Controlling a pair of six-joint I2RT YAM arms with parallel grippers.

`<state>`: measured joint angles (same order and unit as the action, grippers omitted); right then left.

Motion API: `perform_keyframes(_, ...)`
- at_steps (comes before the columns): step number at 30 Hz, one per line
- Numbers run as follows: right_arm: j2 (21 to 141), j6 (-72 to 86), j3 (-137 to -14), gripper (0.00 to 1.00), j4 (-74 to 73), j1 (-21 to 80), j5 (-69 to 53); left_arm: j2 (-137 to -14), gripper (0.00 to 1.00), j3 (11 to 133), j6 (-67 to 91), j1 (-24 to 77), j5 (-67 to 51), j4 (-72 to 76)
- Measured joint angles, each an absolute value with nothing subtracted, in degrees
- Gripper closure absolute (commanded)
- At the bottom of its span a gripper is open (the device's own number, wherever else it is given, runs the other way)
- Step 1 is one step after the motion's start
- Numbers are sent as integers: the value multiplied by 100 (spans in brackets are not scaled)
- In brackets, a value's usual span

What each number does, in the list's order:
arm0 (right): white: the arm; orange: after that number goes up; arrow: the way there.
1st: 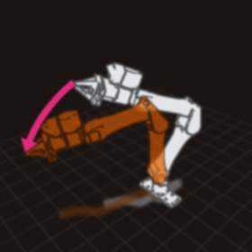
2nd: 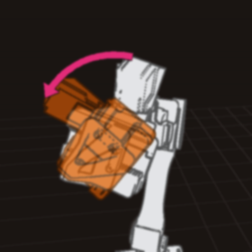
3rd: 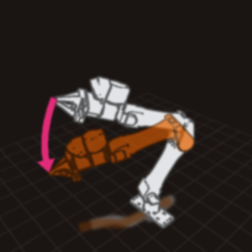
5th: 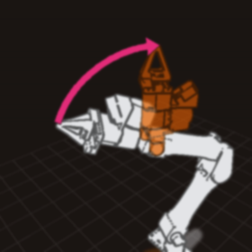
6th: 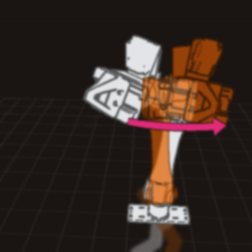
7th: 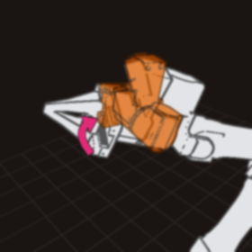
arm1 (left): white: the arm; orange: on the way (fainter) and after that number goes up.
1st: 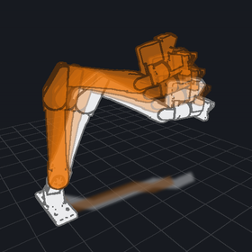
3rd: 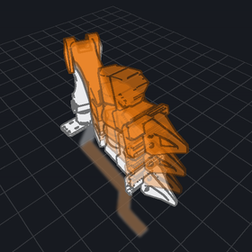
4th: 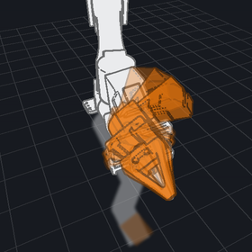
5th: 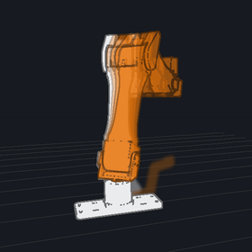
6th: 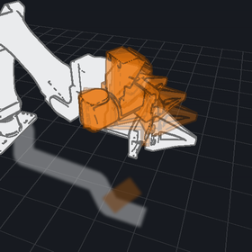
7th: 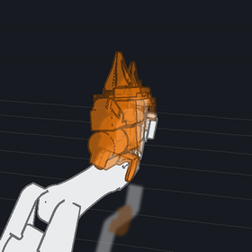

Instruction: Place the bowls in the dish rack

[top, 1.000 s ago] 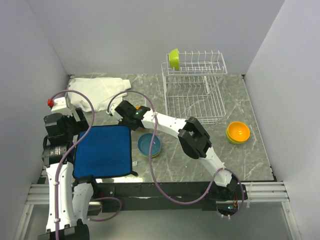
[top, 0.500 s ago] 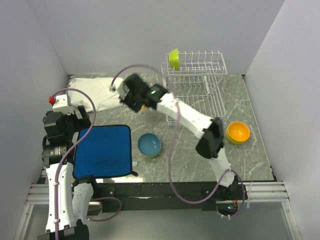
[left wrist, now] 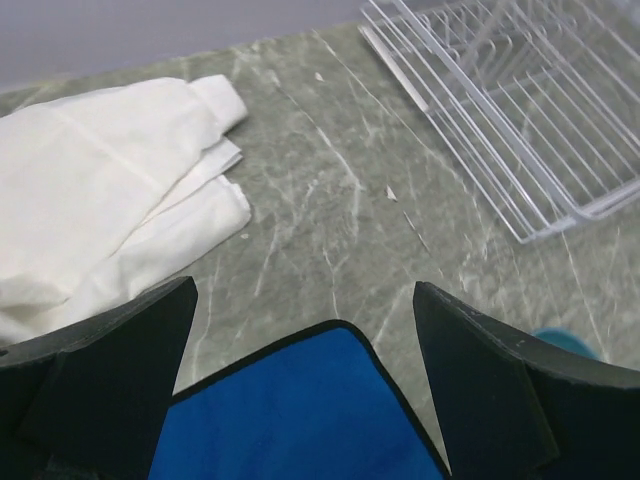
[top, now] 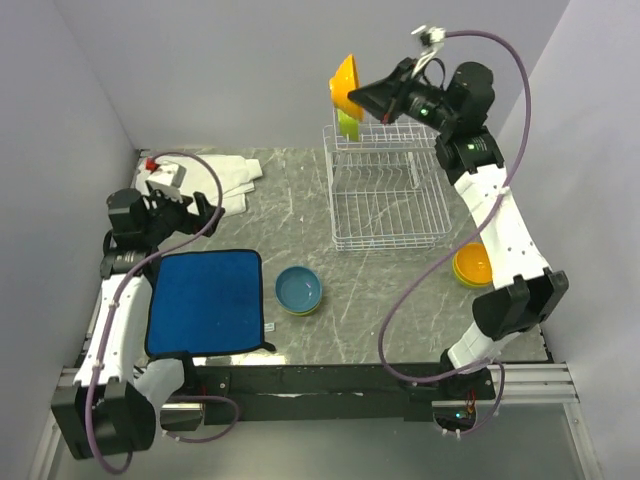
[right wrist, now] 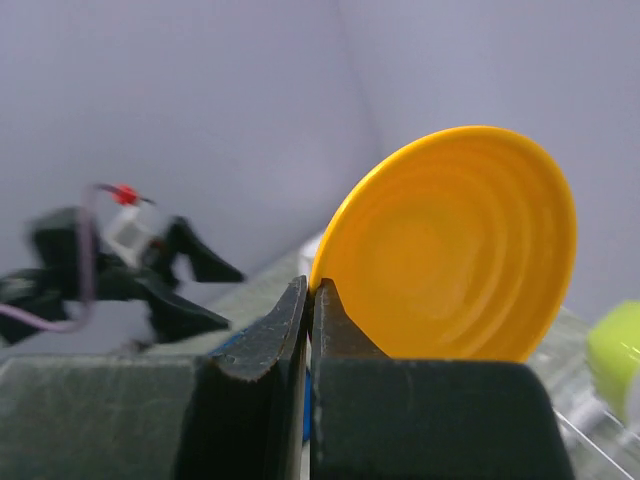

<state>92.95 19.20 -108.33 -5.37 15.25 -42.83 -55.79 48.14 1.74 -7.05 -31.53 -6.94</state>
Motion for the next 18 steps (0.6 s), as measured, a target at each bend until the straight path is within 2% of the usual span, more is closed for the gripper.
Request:
perform_keyframes(4, 9841, 3756, -10674, 100, 1474, 893, -5354, -6156, 3, 5245, -528, -552, -3500, -993)
perform_keyframes(8, 10643, 5078, -10857, 100, 2759, 373, -5937, -6726, 3, 5937, -1214, -484, -3660, -1411)
perform_keyframes(18, 12044, 6499, -11668, 100, 3859, -215, -6410, -7496, 3, 6696, -2556, -427, -3229, -2373)
